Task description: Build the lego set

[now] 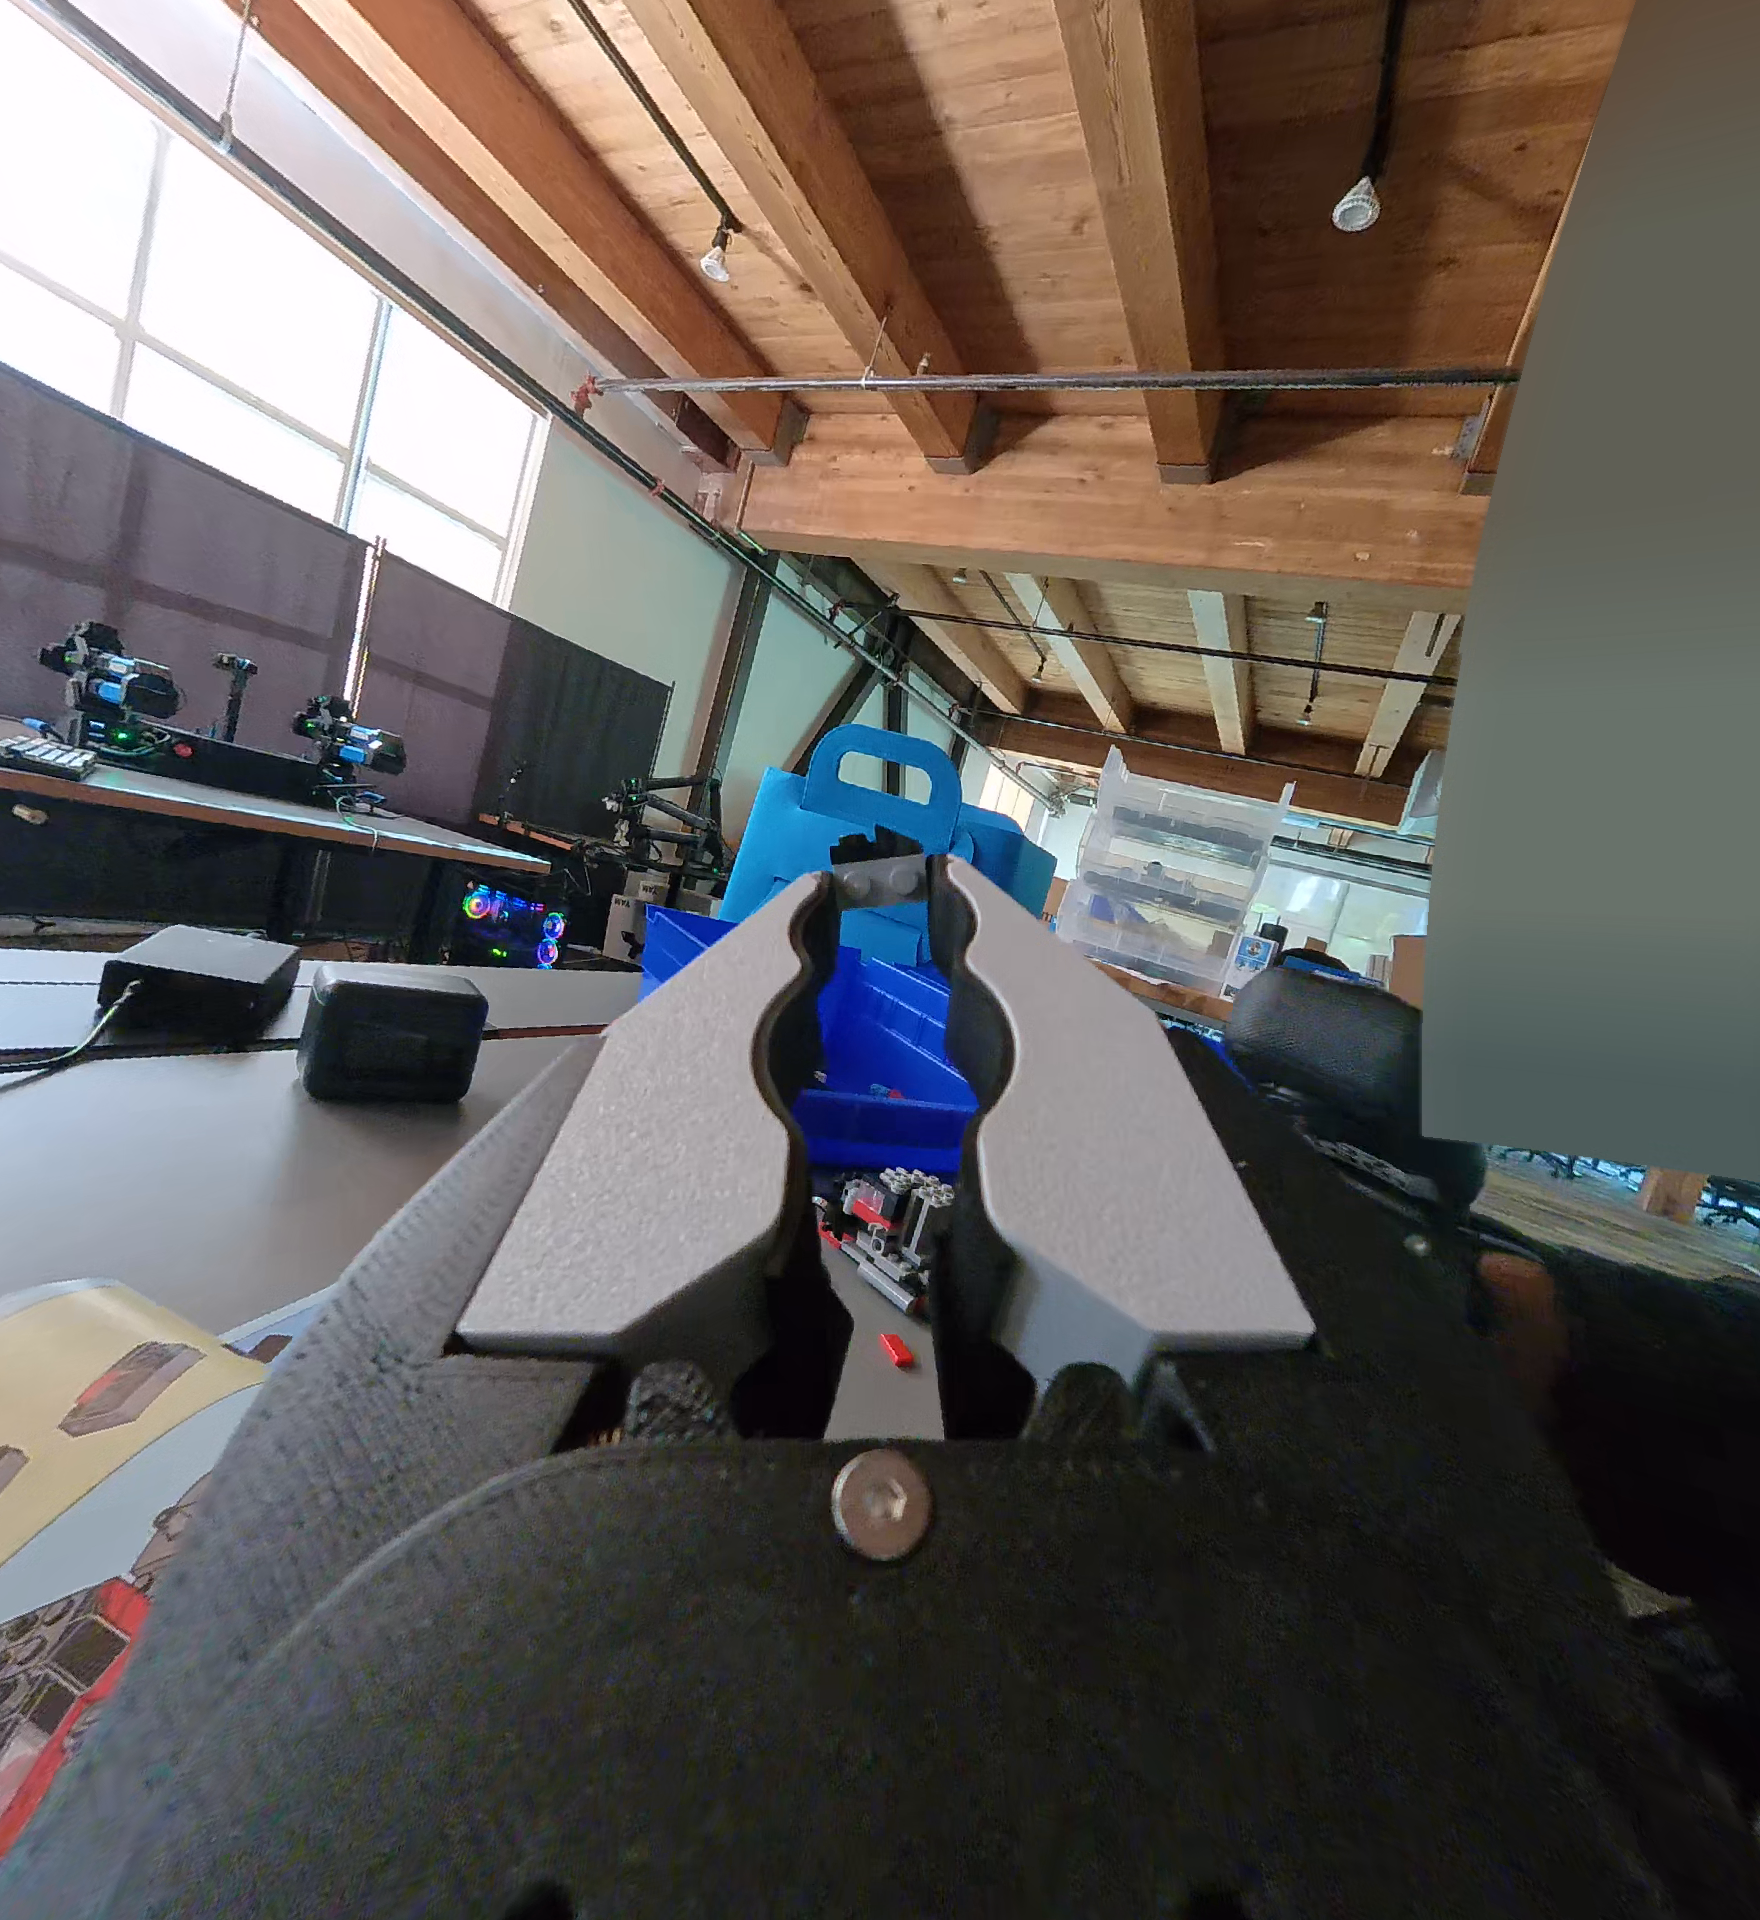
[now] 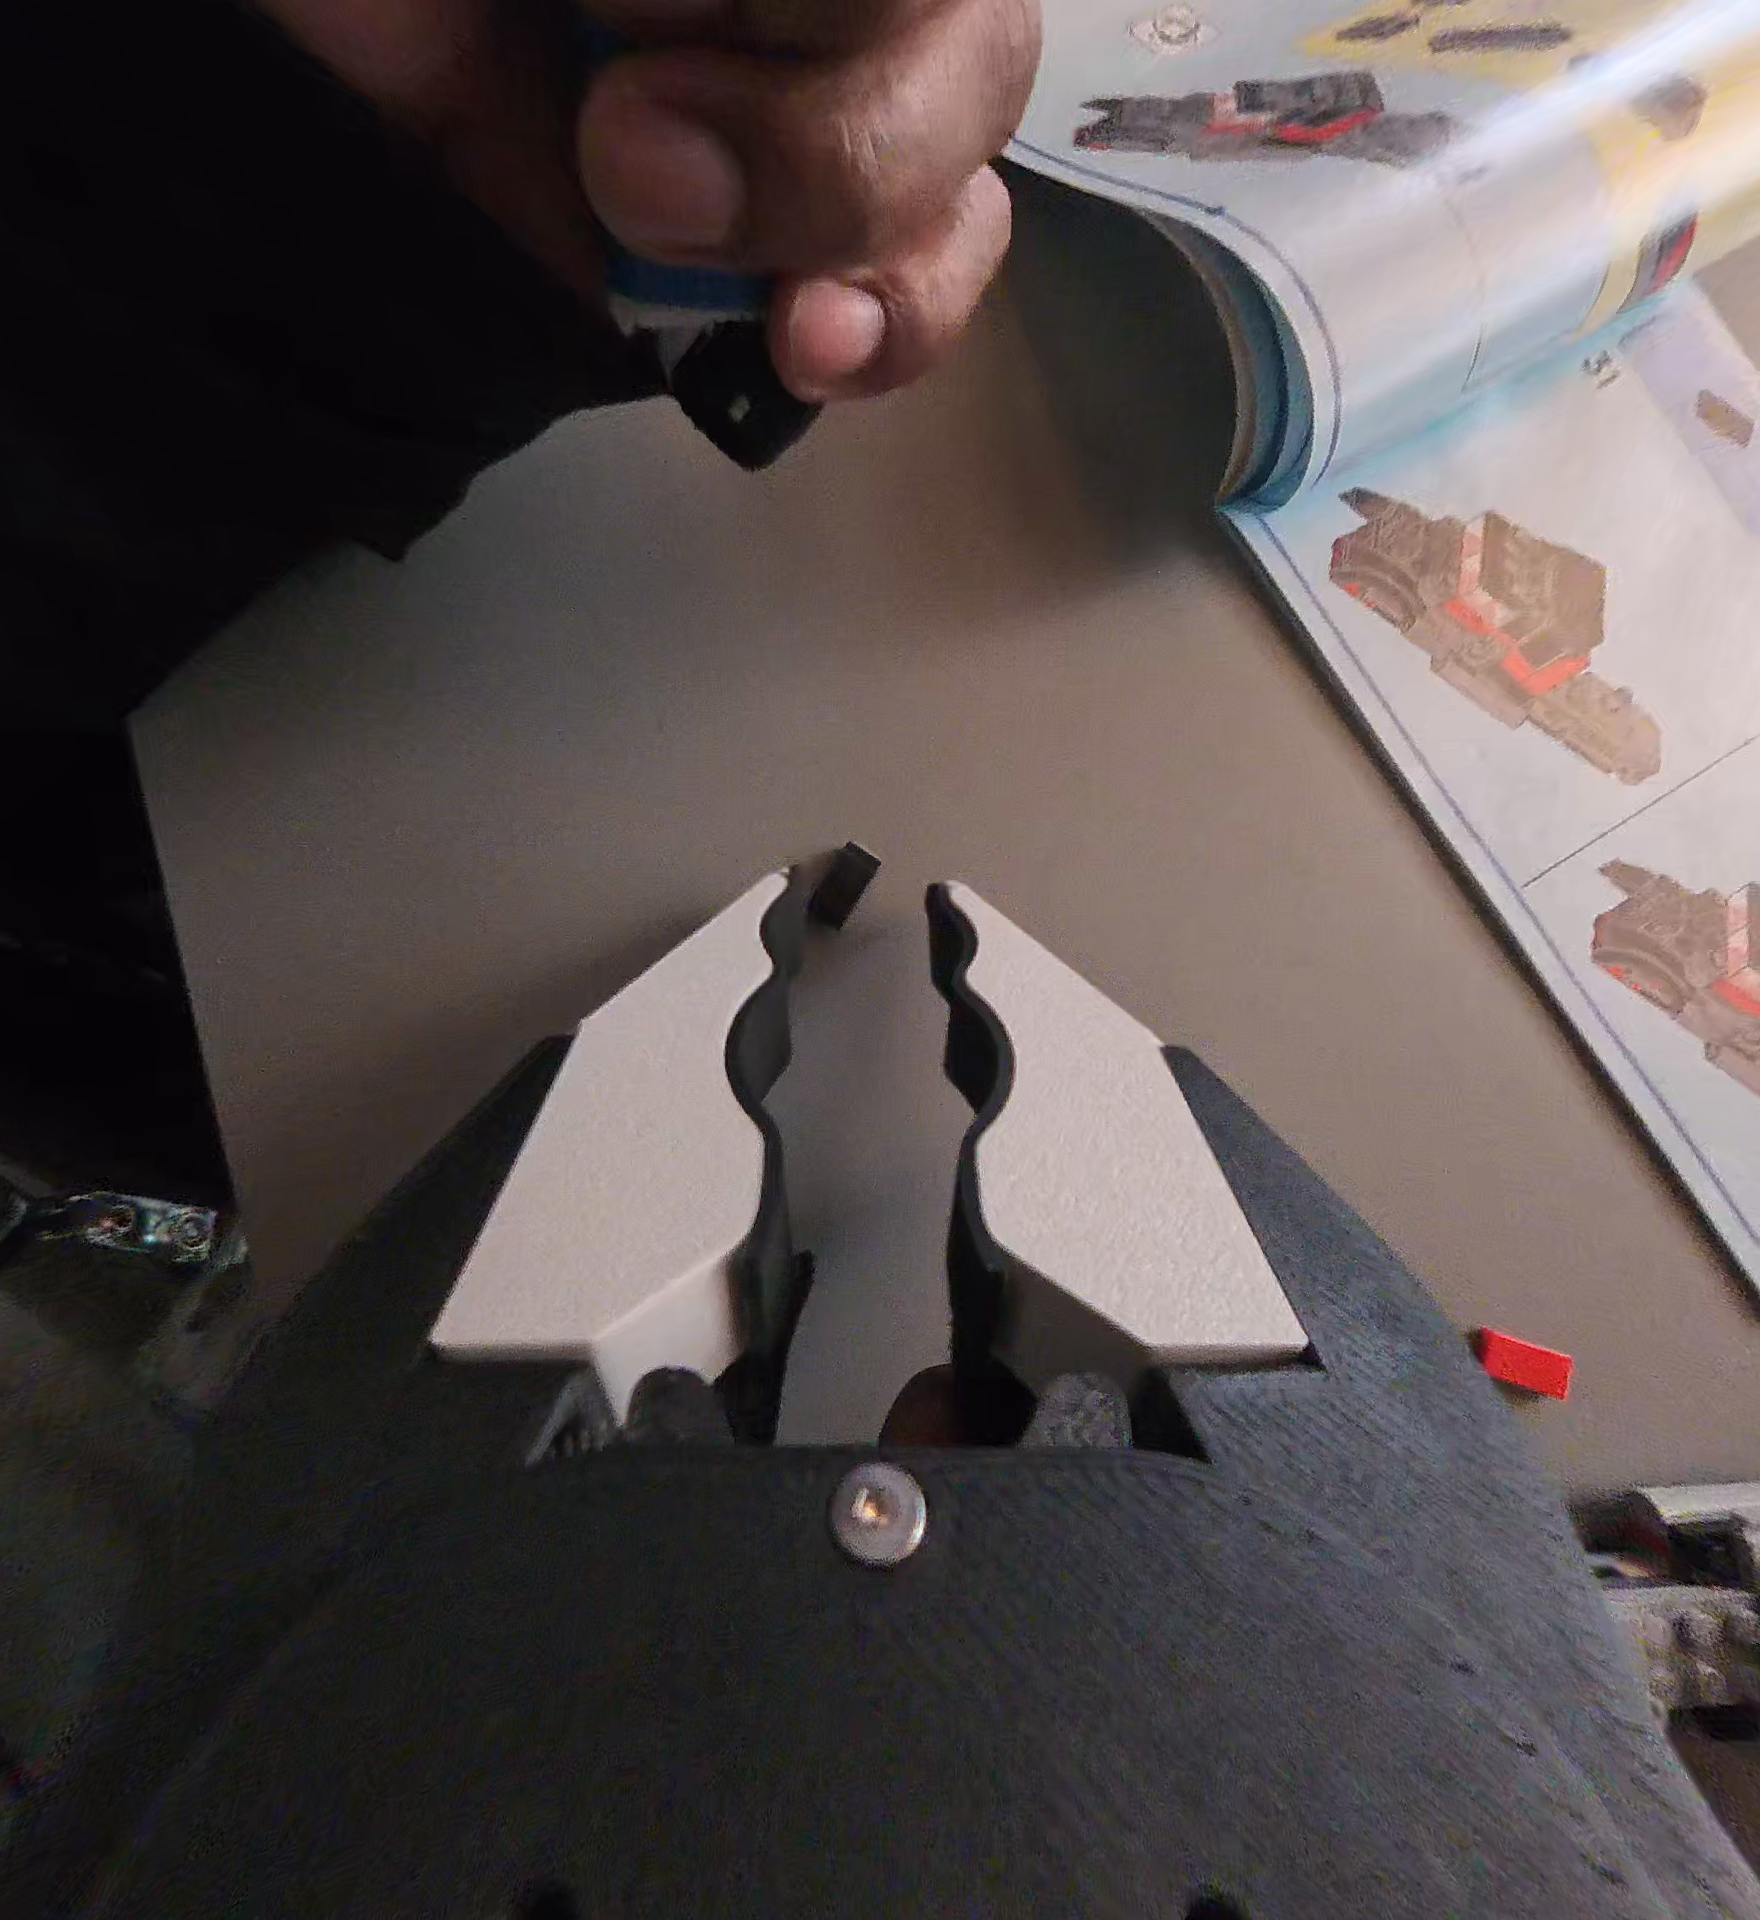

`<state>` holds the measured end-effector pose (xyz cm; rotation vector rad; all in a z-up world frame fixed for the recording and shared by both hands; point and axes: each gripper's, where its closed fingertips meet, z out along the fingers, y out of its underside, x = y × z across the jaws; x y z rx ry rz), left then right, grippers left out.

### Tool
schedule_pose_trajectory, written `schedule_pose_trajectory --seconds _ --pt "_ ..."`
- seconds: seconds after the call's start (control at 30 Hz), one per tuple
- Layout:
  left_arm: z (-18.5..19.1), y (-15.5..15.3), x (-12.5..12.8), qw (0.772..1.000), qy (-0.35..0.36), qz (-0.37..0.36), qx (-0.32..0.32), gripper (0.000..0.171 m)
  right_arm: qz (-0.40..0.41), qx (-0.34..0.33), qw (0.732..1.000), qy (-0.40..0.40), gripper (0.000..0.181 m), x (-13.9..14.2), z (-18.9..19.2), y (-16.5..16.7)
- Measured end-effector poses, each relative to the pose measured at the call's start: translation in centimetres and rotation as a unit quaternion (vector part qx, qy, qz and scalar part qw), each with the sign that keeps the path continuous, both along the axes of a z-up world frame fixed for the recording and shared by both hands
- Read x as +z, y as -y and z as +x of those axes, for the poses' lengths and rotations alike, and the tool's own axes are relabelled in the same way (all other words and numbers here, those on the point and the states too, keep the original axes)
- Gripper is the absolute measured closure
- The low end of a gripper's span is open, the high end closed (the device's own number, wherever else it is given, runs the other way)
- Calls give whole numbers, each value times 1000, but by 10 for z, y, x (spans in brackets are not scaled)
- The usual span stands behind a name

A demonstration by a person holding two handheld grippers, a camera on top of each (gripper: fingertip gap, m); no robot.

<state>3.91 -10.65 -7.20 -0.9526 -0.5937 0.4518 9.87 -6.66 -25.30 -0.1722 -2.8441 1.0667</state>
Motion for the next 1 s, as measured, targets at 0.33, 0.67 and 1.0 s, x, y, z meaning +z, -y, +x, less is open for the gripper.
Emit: schedule_pose_trajectory --seconds 0.33,0.67,1.0 --pt "1 9 1 1000 -1 4 7 155 -38 -73 994 78 173 2 -7 3" --pt "1 12 2 1000 -1 10 8 155 -166 -145 975 40 173 67 -42 11" --pt "0 16 3 999 -9 -2 31 154 -206 -169 964 23 173 51 -50 25"
